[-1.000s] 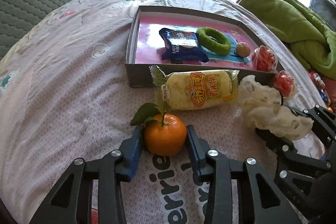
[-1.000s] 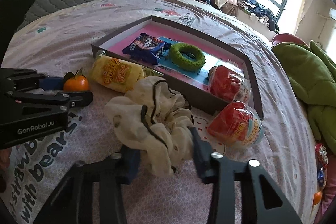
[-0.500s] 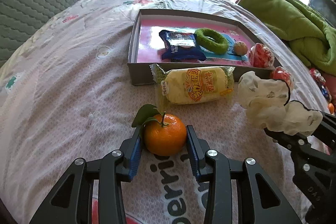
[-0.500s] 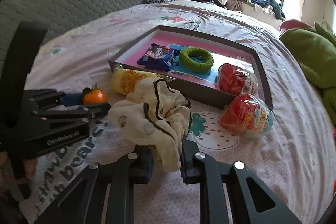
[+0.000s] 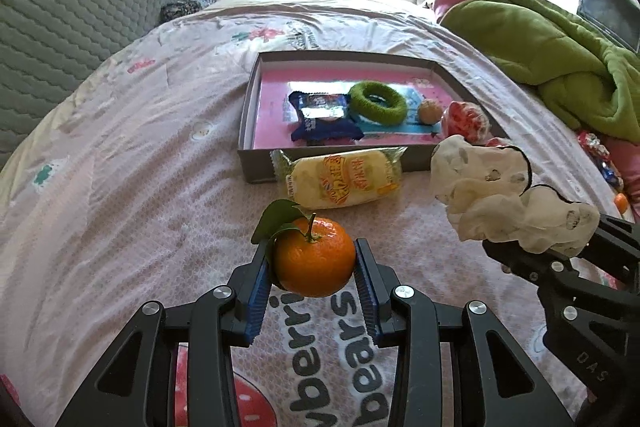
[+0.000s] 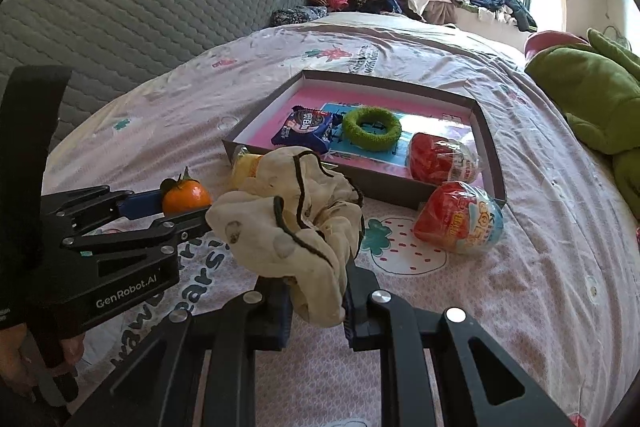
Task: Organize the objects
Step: 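Carry the tangerine and scrunchie over the box with both tools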
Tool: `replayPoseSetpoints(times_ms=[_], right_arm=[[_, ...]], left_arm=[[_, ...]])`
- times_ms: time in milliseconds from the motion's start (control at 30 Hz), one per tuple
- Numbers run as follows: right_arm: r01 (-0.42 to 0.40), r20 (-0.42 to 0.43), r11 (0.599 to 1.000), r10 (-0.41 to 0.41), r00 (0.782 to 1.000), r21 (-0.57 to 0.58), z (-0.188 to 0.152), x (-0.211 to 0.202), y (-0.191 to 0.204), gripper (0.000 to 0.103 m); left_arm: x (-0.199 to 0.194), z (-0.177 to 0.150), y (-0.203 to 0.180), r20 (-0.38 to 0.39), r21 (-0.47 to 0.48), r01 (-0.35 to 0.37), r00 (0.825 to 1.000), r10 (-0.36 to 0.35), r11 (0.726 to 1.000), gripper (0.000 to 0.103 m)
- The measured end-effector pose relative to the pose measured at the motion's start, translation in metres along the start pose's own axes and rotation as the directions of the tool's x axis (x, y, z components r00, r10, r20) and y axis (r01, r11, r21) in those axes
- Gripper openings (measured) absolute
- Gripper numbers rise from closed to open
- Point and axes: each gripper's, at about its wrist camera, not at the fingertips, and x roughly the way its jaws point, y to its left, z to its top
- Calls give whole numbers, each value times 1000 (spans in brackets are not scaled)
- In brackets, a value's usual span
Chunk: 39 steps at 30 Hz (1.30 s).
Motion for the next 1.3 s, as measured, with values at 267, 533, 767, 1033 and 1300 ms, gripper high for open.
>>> replayPoseSetpoints(times_ms=[267,533,767,1033,1300], right_arm=[[12,33,1000,-12,999,17,4,-17,0,20],[42,68,999,-44,997,27,9,-36,-1,20],[61,104,997,-67,992,57,14,-54,-8,20],[59,142,994,-72,987,93,19,-71,-18,20],[52,164,993,-70,984,110,27,-79,-23,20]], left_arm=[[-17,6,-7,29,-17,0,1000,1,1000,40],[-35,11,-17,58,-7,0,998,1,1000,40],[-50,18,-25,85,-6,-7,996,7,1000,40],[-63,25,-33,107,-5,-9,994,10,1000,40],[-66,37,-40,124,5,-12,992,12,1000,40]])
